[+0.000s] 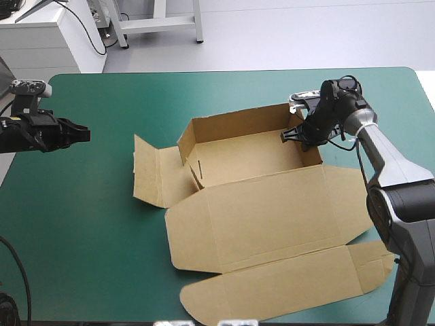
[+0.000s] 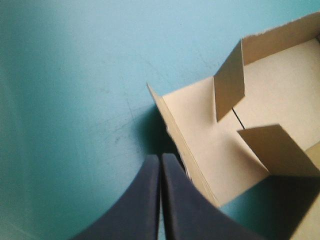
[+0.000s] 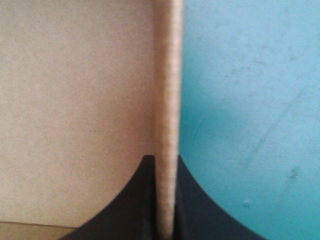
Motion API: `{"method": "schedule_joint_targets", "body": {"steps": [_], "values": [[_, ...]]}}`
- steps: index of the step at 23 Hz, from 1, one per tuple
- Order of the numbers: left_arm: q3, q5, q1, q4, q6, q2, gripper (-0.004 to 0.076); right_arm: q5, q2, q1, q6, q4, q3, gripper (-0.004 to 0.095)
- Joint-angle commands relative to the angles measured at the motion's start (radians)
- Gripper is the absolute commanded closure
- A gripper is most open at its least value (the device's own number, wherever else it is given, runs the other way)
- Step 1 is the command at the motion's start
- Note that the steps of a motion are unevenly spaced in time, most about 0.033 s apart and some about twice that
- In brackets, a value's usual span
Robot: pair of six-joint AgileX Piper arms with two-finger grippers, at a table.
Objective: Fold the box
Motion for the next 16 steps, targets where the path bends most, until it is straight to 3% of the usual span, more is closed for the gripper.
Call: {"method": "schedule_joint_targets", "body": {"steps": [1, 7, 9, 16], "values": [[-0.023, -0.055, 0.002, -0.049, 0.004, -0.03, 0.0731, 0.068, -0.053, -0.012, -0.097, -0.001, -0.057, 0.0926], [-0.023, -0.081, 0.002, -0.03, -0.001, 0.015, 0.0731, 0.064, -0.301, -0.086, -0.109, 0.035, -0.073, 0.0927], [-0.023, -0.082, 0.002, -0.044, -0.001, 0.059, 0.0731, 0.064, -0.393, -0.116, -0.102, 0.107, -0.073, 0.0927], [-0.023, -0.113, 0.002, -0.099, -0.001, 0.18, 0.0732, 0.064, -0.524, -0.127, -0.129, 0.155, -0.073, 0.0927]]}}
